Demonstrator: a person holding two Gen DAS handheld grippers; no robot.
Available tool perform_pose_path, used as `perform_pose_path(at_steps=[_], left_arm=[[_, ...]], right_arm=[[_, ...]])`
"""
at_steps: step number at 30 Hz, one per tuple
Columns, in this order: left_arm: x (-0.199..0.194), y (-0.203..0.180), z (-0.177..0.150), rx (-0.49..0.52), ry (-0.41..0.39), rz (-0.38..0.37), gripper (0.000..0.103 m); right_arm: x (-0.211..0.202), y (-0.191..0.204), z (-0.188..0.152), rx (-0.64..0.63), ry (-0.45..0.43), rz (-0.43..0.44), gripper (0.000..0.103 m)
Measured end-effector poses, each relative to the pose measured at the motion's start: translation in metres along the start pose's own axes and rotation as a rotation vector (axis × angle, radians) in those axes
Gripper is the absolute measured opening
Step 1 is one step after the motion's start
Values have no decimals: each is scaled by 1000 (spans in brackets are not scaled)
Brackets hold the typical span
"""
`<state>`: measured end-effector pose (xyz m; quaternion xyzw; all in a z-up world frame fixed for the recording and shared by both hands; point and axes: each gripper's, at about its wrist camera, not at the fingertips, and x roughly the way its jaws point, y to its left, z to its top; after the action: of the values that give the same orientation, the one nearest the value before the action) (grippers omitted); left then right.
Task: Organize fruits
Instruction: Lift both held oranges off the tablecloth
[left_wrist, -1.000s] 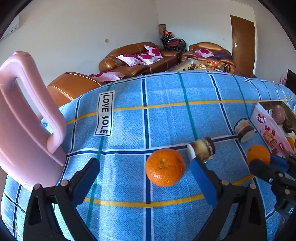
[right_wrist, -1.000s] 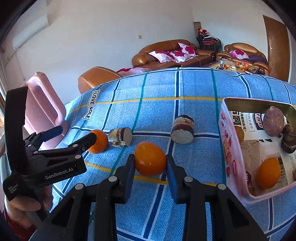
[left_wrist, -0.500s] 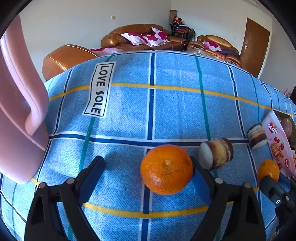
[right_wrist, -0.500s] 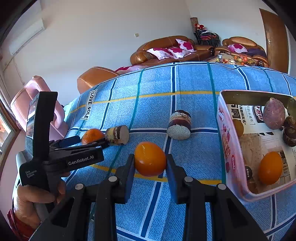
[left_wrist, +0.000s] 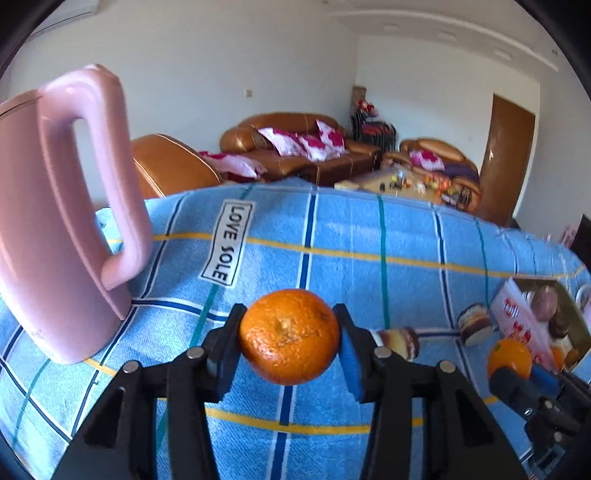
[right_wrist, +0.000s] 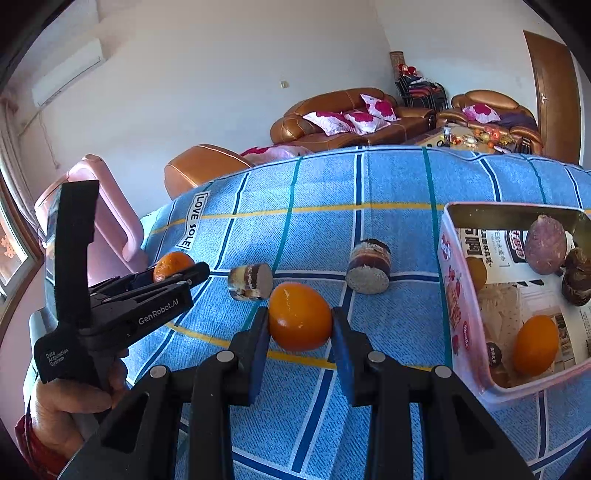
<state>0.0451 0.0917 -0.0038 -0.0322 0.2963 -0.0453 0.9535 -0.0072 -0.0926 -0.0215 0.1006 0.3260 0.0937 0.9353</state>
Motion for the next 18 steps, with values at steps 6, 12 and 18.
perform_pose_path(at_steps=[6,12,18], left_arm=[[-13,-20,-1,76,-109,59,49],[-18,-31,-1,107,-131,76,49],[-20,-35,-3,109,-135,95,49]], right_arm=[[-28,8,3,-72,-174,-106,35],[-44,16,3,-154,-294,-231,35],[-39,14,6,-153,-283,-242,35]])
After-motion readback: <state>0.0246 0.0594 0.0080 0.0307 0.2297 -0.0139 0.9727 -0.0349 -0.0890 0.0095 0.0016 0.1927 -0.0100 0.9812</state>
